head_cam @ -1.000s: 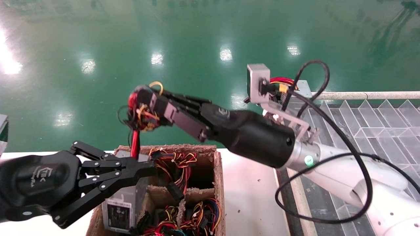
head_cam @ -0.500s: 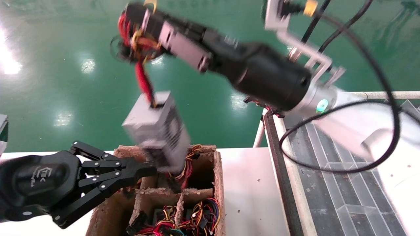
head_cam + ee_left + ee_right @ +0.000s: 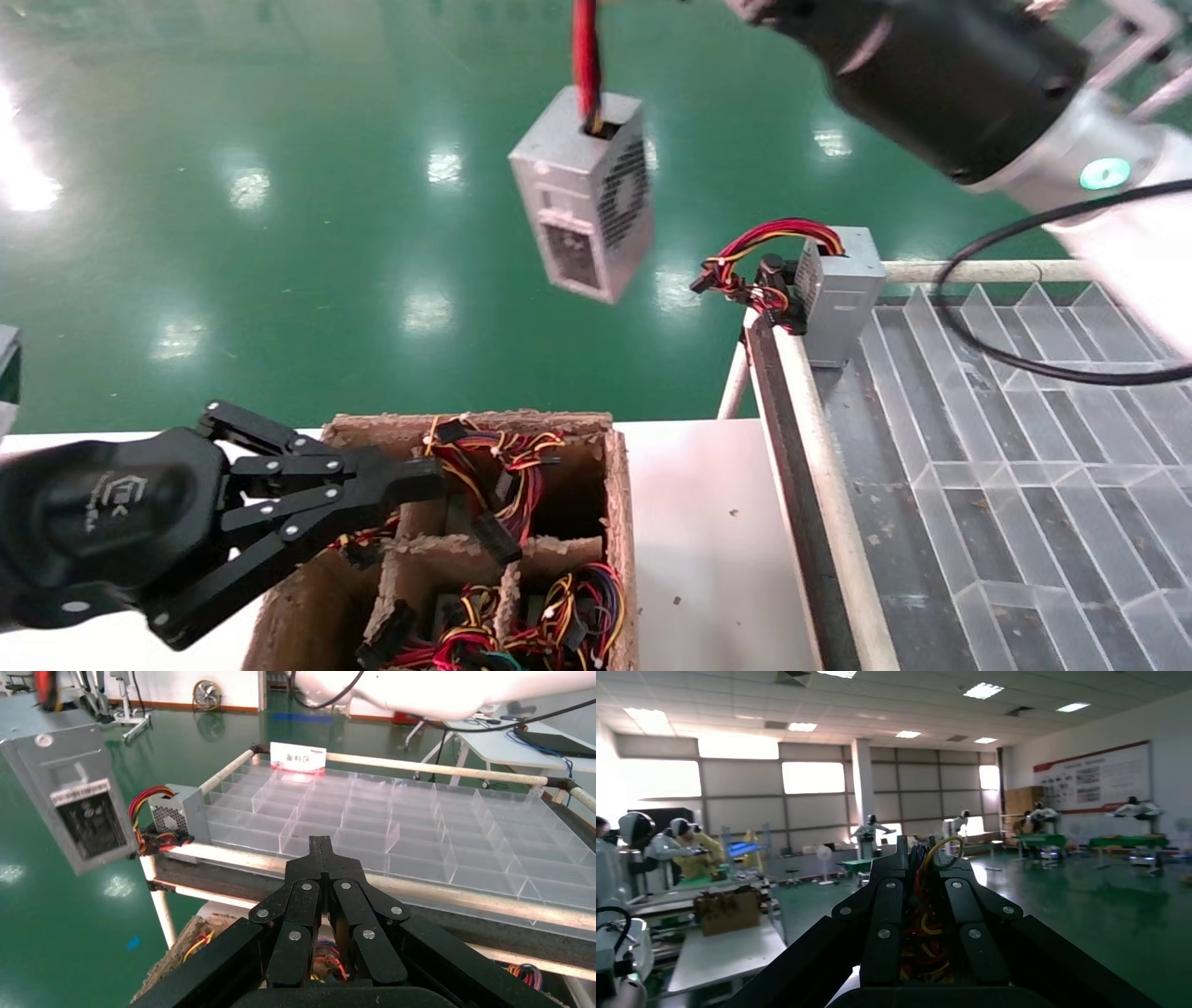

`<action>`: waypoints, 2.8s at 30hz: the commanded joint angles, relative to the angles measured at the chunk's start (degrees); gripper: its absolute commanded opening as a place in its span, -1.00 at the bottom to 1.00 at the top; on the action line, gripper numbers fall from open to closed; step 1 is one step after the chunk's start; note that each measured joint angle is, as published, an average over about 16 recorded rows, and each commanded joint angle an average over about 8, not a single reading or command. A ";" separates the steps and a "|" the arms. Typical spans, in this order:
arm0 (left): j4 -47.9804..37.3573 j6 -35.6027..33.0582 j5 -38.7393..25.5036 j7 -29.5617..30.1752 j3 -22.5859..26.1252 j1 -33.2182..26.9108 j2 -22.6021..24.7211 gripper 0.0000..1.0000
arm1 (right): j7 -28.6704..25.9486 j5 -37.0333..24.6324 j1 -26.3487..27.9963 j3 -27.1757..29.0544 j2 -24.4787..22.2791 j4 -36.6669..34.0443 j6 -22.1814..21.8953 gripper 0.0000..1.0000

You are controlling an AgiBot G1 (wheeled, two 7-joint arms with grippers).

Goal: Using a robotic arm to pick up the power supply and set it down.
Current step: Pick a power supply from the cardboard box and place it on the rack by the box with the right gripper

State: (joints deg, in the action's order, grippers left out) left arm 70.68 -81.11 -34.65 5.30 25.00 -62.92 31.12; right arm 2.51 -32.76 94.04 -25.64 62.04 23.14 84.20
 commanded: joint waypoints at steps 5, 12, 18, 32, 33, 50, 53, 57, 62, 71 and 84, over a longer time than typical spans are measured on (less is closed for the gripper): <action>0.00 0.00 0.00 0.00 0.00 0.00 0.00 -1.00 | -1.68 -0.10 -0.50 0.51 -6.51 2.45 0.58 -1.00; 0.00 0.00 0.00 0.00 0.00 0.00 0.00 -1.00 | -6.02 0.01 -4.33 0.75 -14.43 7.68 0.68 -1.00; 0.00 0.00 0.00 0.00 0.00 0.00 0.00 -1.00 | -9.64 0.73 -9.28 1.19 -20.31 13.68 -0.88 -1.00; 0.00 0.00 0.00 0.00 0.00 0.00 0.00 -1.00 | -12.62 4.30 -18.61 3.33 -28.54 19.44 -3.07 -1.00; 0.00 0.00 0.00 0.00 0.00 0.00 0.00 -1.00 | -12.72 4.32 -18.71 3.31 -28.75 18.95 -2.74 -1.00; 0.00 0.00 0.00 0.00 0.00 0.00 0.00 -1.00 | -16.39 0.68 -11.59 0.06 -28.18 -2.37 3.65 -1.00; 0.00 0.00 0.00 0.00 0.00 0.00 0.00 -1.00 | -15.98 -0.48 -10.11 -0.54 -27.66 -5.52 3.13 -1.00; 0.00 0.00 0.00 0.00 0.00 0.00 0.00 -1.00 | -15.04 -2.31 -8.13 -1.55 -27.02 -8.48 3.12 -1.00; 0.00 0.00 0.00 0.00 0.00 0.00 0.00 -1.00 | -13.54 -4.62 -5.86 -2.88 -26.12 -11.48 3.05 -1.00; 0.00 0.00 0.00 0.00 0.00 0.00 0.00 -1.00 | -11.32 -7.44 -3.07 -4.63 -23.68 -15.64 3.15 -1.00; 0.00 0.00 0.00 0.00 0.00 0.00 0.00 -1.00 | -11.40 -9.47 -1.28 -6.40 -19.82 -16.67 5.79 -1.00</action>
State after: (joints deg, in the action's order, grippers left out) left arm 70.68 -81.11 -34.65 5.30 25.00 -62.92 31.12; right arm -9.00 -42.07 92.72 -31.98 42.11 6.76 89.97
